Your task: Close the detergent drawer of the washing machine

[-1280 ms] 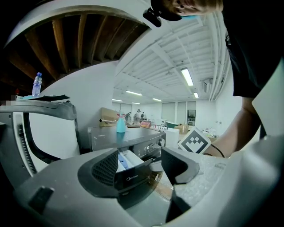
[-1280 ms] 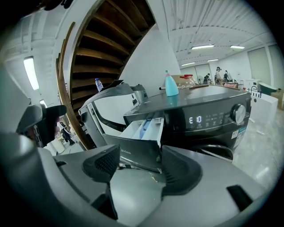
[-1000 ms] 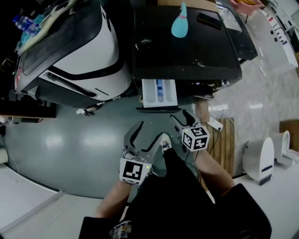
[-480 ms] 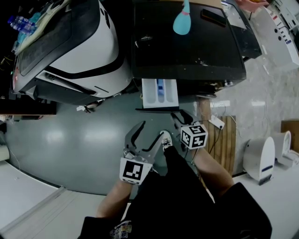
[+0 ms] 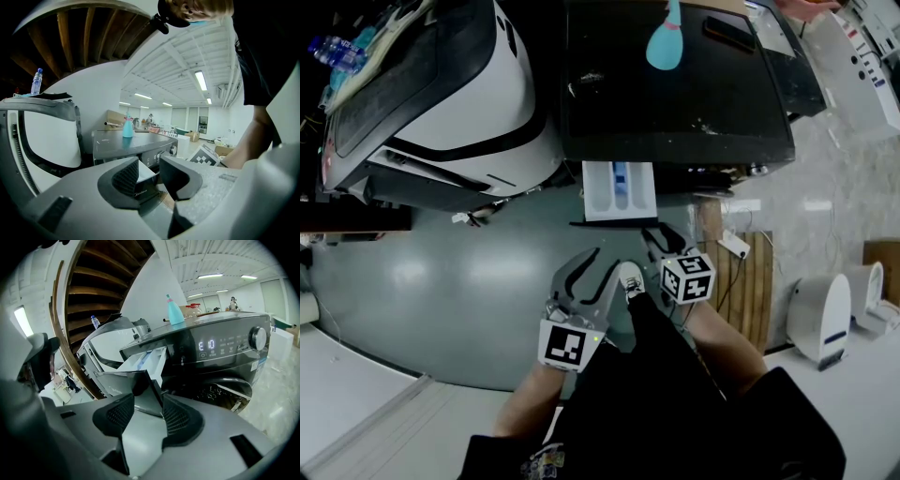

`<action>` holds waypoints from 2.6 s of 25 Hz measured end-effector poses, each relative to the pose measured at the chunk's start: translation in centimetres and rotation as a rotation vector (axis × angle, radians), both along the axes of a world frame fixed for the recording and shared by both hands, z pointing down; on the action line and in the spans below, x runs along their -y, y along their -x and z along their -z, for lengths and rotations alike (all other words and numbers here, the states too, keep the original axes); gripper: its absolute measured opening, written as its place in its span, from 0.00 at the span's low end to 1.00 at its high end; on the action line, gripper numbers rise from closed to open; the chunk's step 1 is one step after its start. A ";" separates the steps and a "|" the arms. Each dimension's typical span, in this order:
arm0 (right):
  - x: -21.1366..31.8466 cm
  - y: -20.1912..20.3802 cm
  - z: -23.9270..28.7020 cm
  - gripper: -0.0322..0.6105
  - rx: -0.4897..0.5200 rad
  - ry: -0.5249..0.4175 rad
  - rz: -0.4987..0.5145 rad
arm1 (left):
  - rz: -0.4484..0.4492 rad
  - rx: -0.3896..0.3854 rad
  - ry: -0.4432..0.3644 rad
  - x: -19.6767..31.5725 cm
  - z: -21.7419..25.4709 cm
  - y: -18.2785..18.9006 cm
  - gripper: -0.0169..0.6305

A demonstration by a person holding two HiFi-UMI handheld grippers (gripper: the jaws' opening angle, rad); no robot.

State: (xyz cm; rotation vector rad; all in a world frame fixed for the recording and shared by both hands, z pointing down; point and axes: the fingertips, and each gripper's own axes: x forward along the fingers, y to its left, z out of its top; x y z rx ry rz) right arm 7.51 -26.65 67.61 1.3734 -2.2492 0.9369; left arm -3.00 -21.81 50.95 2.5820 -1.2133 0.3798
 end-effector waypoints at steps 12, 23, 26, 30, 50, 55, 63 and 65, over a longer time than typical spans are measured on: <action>0.7 0.1 0.2 0.30 -0.025 -0.019 -0.008 | 0.000 -0.005 0.012 0.3 -0.2 0.4 0.03; 2.9 0.1 0.3 0.30 -0.029 -0.024 -0.024 | 0.008 -0.005 0.017 0.6 -0.2 1.1 0.03; 3.9 0.0 0.3 0.30 -0.026 -0.023 -0.036 | 0.014 -0.004 0.019 0.7 -0.2 1.2 0.03; 5.4 0.0 0.3 0.30 -0.024 -0.029 -0.045 | 0.015 -0.002 0.017 0.8 -0.2 1.3 0.03; 10.5 -0.1 0.2 0.30 -0.002 -0.037 -0.072 | 0.029 -0.014 0.033 3.0 -0.9 0.4 0.03; 11.6 -0.2 0.1 0.30 0.004 -0.031 -0.081 | 0.025 -0.013 0.036 3.8 -1.1 -0.2 0.03; 12.6 -0.3 0.1 0.31 0.020 -0.014 -0.122 | 0.028 -0.019 0.037 4.9 -1.2 -0.6 0.03; 12.7 -0.4 0.0 0.31 0.022 -0.007 -0.133 | 0.027 -0.017 0.039 5.0 -1.3 -0.6 0.03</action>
